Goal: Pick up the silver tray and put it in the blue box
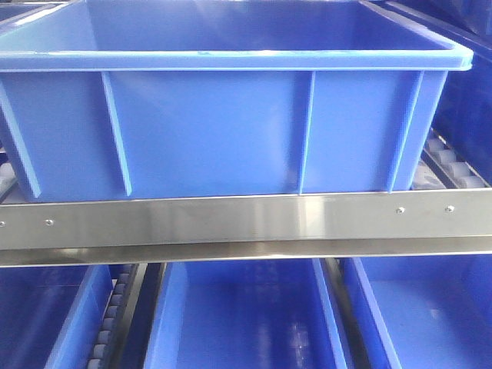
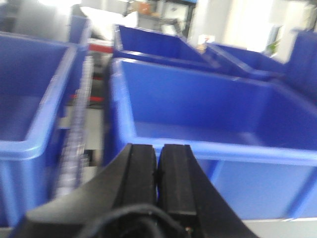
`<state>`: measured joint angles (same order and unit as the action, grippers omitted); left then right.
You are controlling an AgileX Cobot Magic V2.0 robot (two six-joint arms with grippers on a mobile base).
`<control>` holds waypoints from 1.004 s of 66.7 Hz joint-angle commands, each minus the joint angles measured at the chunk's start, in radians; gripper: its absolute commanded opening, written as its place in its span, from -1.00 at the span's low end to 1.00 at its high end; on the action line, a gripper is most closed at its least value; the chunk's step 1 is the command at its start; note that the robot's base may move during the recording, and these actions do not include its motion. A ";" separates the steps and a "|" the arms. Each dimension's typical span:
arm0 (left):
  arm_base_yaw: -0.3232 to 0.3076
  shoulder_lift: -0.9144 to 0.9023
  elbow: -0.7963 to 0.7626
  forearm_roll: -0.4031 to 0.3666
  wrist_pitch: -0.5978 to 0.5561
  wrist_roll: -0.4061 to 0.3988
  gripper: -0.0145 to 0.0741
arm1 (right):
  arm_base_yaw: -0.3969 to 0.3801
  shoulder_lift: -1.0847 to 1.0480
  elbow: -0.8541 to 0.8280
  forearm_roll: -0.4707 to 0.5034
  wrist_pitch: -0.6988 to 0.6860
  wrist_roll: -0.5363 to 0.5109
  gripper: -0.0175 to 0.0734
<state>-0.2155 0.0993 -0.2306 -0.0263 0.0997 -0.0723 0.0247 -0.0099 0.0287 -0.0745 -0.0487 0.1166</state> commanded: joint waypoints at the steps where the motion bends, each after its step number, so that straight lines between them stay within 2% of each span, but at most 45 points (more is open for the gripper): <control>1: 0.066 -0.012 0.013 -0.033 -0.057 0.122 -0.70 | 0.000 -0.022 -0.019 -0.012 -0.095 -0.012 -0.50; 5: 0.113 -0.036 0.051 -0.092 -0.059 0.167 -0.70 | 0.000 -0.022 -0.019 -0.012 -0.095 -0.012 -0.50; 18: 0.185 -0.119 0.169 -0.092 -0.059 0.148 -0.70 | 0.000 -0.022 -0.019 -0.012 -0.095 -0.012 -0.50; 29: 0.185 -0.127 0.282 -0.080 -0.172 0.144 -0.70 | 0.000 -0.022 -0.019 -0.012 -0.095 -0.012 -0.50; 36: 0.177 -0.127 0.279 -0.068 -0.161 0.140 -0.70 | 0.000 -0.022 -0.019 -0.012 -0.094 -0.012 -0.50; 43: 0.177 -0.127 0.279 -0.045 -0.154 0.103 -0.70 | 0.000 -0.022 -0.019 -0.012 -0.094 -0.012 -0.50; 67: 0.177 -0.127 0.279 -0.040 -0.156 0.102 -0.70 | 0.000 -0.022 -0.019 -0.012 -0.094 -0.012 -0.50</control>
<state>-0.0313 -0.0118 0.0306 -0.0662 0.0375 0.0382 0.0247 -0.0099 0.0287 -0.0750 -0.0487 0.1166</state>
